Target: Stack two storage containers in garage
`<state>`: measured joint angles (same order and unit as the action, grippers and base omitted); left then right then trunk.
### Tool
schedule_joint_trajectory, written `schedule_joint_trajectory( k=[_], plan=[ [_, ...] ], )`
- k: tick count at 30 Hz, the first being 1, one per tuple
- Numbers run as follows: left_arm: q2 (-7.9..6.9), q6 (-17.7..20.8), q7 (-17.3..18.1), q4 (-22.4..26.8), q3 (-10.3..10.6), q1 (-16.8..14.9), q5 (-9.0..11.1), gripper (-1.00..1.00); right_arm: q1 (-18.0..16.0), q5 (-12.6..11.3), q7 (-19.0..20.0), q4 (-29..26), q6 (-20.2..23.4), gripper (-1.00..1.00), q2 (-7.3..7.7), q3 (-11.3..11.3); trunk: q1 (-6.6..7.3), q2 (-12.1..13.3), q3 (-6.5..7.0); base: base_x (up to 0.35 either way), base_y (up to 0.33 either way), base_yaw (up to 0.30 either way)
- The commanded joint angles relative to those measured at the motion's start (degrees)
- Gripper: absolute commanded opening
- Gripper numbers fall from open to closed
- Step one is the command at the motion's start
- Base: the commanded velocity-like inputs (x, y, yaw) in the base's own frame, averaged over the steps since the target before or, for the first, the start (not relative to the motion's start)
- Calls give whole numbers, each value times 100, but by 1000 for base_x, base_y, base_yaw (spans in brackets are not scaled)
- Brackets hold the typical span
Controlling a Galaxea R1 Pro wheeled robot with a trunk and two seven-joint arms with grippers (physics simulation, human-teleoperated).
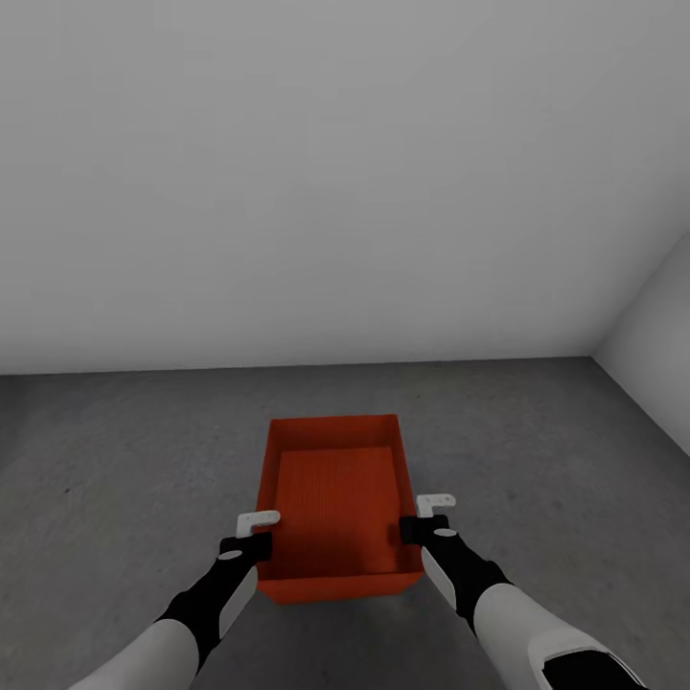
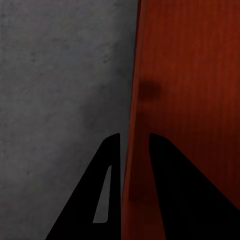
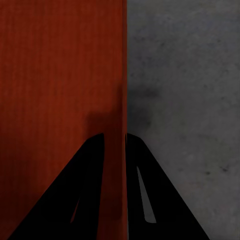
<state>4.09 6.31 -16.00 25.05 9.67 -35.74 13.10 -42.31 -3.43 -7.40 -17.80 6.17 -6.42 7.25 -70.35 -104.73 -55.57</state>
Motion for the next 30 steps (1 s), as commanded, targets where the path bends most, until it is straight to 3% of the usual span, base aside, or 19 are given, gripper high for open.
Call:
schedule_joint_trajectory(
  k=[1, 6, 7, 30],
  plan=[
    [-10, -222, -65, -163, -33, 6, 467, -100, 1, 79, -99, -31, -353, -100, 0, -156, -24, -1, -5, 0, 0, 0],
    [-13, -210, -64, -167, -35, 6, 468, -100, 2, 79, -96, -17, -353, -100, 0, -155, -24, -1, -5, 0, 0, 0],
    [-13, -202, -66, -172, -35, 6, 472, 100, 1, 79, -95, -14, -353, 100, 0, -154, -24, -1, -5, 0, 0, 0],
    [3, -113, -70, -133, -34, 6, 466, 100, 3, 106, -86, 40, -354, 100, 0, -149, -24, -1, -5, 0, 0, 0]
  ],
)
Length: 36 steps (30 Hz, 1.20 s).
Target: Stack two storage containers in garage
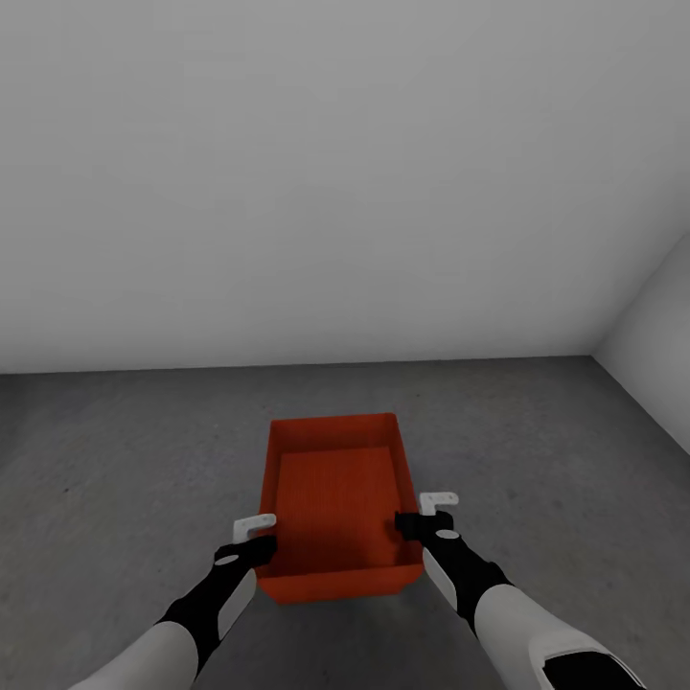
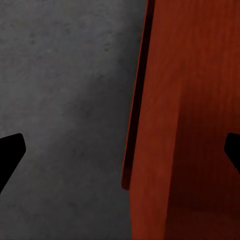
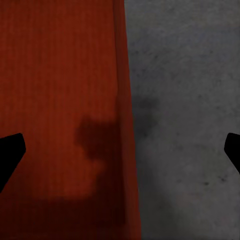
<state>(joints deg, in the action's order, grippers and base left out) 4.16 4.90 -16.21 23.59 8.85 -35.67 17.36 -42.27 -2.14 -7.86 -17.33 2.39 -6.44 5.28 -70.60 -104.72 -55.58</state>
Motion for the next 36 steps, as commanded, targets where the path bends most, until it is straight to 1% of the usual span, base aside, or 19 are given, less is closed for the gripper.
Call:
schedule_joint_trajectory(
  k=[1, 4, 36],
  plan=[
    [-5, 29, -49, 13, 48, -1, 39, 100, -1, -23, -41, -7, 25, 100, 3, 47, 1, -2, -4, 0, 0, 0],
    [-4, 30, -54, 17, 47, -1, 39, 100, -1, -21, -41, -7, 26, 100, 3, 49, 1, -2, -4, 0, 0, 0],
    [-8, 38, -58, 56, 38, -1, 39, 100, -8, -16, -6, -78, 50, 100, 11, 43, 703, 1282, 570, 0, 0, 0]
  ],
)
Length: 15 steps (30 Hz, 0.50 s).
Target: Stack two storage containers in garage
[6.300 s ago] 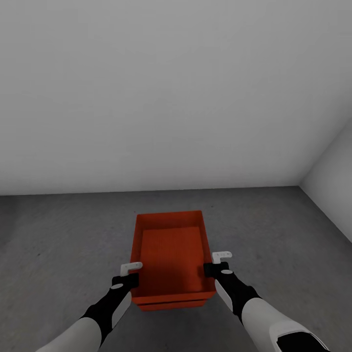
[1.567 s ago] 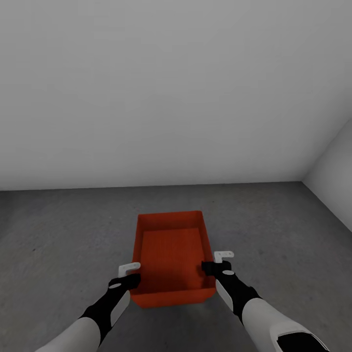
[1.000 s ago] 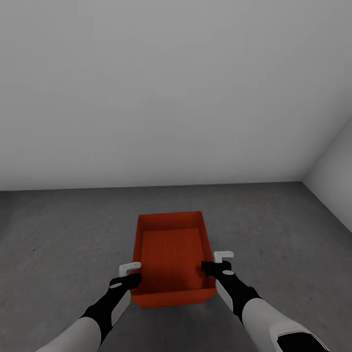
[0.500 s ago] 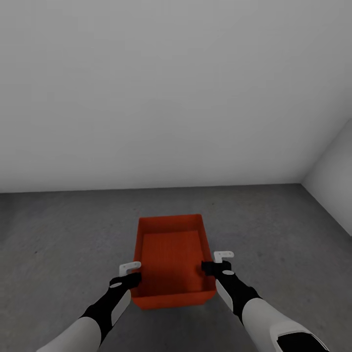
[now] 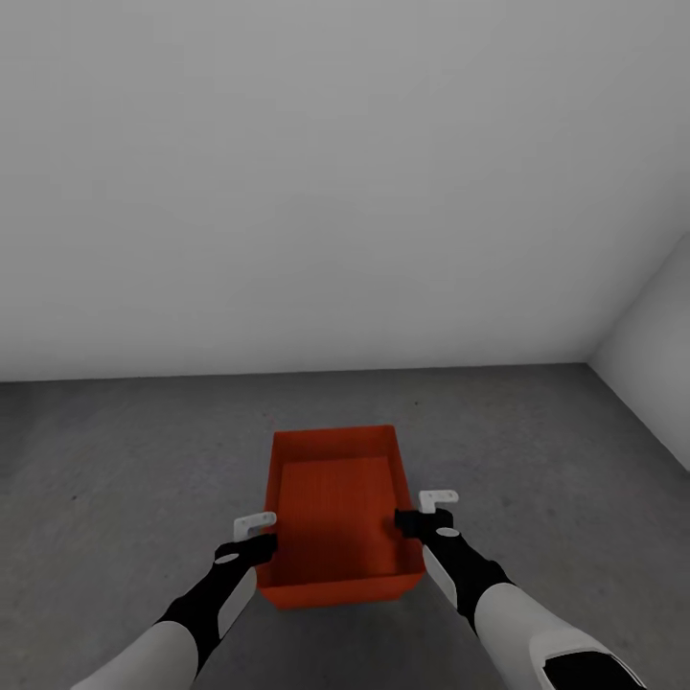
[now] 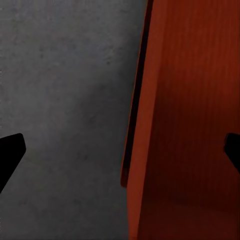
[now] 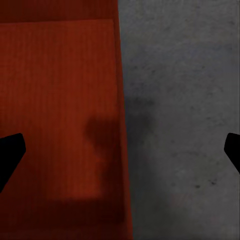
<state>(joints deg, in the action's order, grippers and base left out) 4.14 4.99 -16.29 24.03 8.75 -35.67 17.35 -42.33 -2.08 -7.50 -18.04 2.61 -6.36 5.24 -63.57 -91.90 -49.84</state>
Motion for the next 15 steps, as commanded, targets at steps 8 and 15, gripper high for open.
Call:
schedule_joint_trajectory(
  k=[8, 15],
  plan=[
    [-10, 29, -70, 79, 48, -1, 41, 100, 4, -21, -40, -15, 29, 100, 3, 56, 177, 320, 140, 0, 0, 0],
    [-10, 29, -147, 84, 48, -1, 41, 100, 1, -26, -48, -16, 29, 100, 3, 49, 330, 601, 266, 0, 0, 0]
  ],
)
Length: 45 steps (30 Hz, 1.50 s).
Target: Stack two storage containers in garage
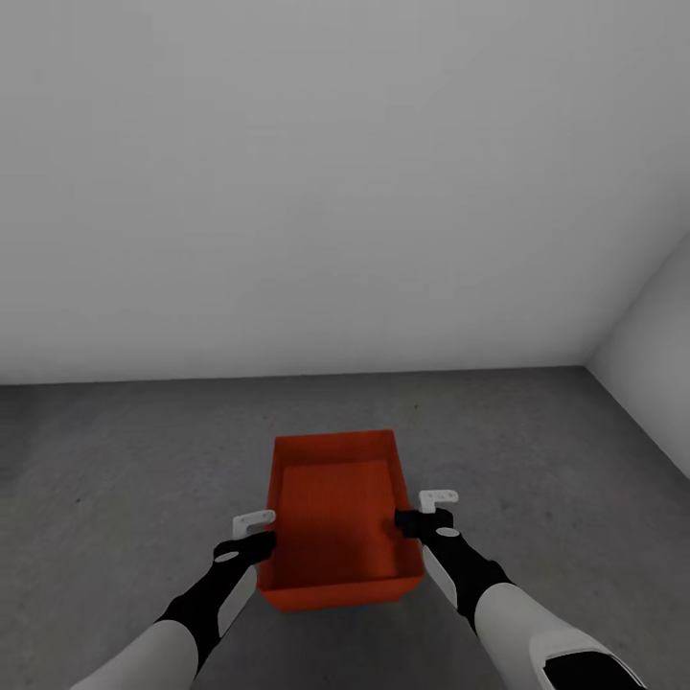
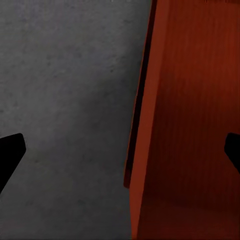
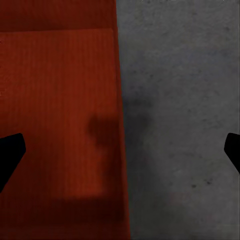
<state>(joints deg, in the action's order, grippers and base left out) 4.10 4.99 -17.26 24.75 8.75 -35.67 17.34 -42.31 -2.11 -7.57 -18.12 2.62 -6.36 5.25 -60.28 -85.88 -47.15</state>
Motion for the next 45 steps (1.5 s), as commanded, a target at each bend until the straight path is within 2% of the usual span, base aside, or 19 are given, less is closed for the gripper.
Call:
schedule_joint_trajectory(
  k=[1, 17, 29, 45],
  plan=[
    [-6, 29, -53, 12, 48, -1, 41, 100, -1, -24, -42, -8, 28, 100, 3, 47, 23, 39, 14, 0, 0, 0],
    [-21, 29, -59, 21, 59, -1, 41, 100, -3, -26, -70, -8, 19, 100, 29, 40, 374, 681, 302, 0, 0, 0],
    [-40, 29, -59, -2, 57, -1, 33, 100, -3, -55, -77, -8, 10, 100, 363, 29, 638, 1162, 517, 0, 0, 0],
    [-41, 29, -59, 4, 60, -1, 32, 100, -5, -58, -57, -18, 12, 100, 412, 44, 989, 1804, 804, 0, 0, 0]
  ],
)
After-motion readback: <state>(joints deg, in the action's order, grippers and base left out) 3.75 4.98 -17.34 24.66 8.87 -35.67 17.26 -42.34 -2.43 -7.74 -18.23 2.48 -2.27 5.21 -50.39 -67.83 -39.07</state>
